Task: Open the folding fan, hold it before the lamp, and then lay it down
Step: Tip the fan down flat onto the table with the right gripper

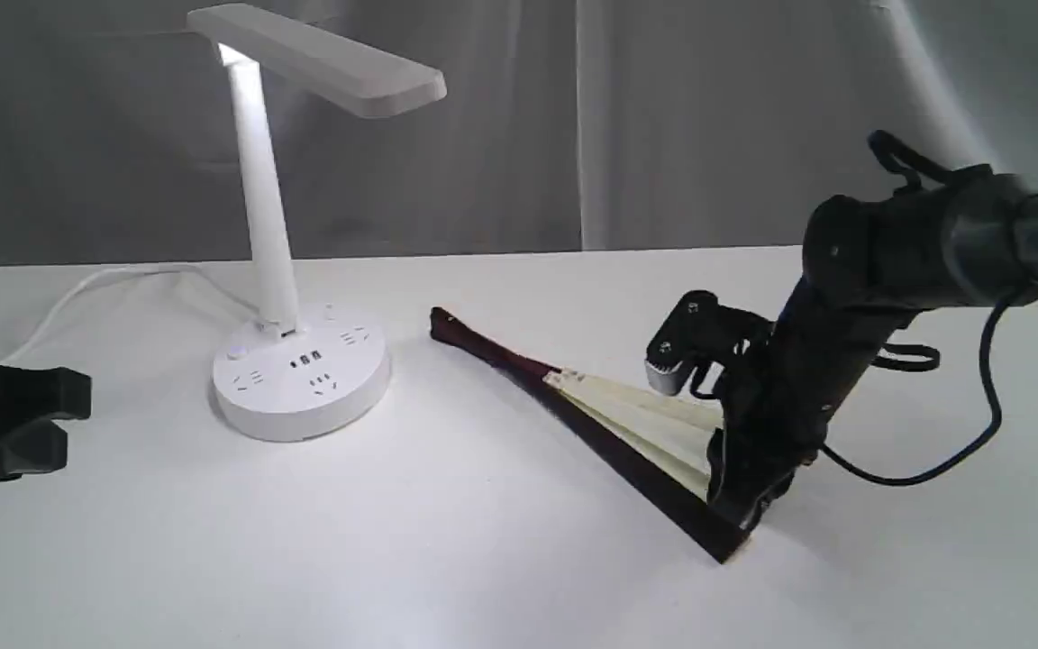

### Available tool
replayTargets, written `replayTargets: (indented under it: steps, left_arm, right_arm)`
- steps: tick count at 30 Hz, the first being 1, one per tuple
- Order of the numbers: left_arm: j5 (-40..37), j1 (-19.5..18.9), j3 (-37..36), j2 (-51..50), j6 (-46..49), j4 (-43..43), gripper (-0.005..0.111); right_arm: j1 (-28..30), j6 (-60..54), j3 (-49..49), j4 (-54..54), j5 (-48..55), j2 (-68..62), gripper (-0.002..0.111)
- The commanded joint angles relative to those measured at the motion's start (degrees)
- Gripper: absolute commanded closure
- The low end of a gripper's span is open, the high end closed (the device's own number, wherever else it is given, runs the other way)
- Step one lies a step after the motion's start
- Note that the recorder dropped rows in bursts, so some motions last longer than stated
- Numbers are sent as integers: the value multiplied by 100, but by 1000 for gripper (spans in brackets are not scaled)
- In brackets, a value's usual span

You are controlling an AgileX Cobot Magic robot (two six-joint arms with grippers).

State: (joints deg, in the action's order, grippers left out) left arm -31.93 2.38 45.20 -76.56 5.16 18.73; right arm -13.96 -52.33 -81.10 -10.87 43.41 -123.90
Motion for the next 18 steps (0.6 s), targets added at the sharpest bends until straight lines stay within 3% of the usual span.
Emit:
replayTargets:
  steps: [1,10,18]
  left_arm:
    - [64,-18,43,-2,5,39,81]
    - [64,-18,43,-2,5,39,81]
    - [64,-18,43,-2,5,39,81]
  right_arm:
    - [55,-141,131,103,1071,-139,80]
    - [81,-619,131,209,2425,-31,80]
    - [81,-513,131,1035,2130,-21,80]
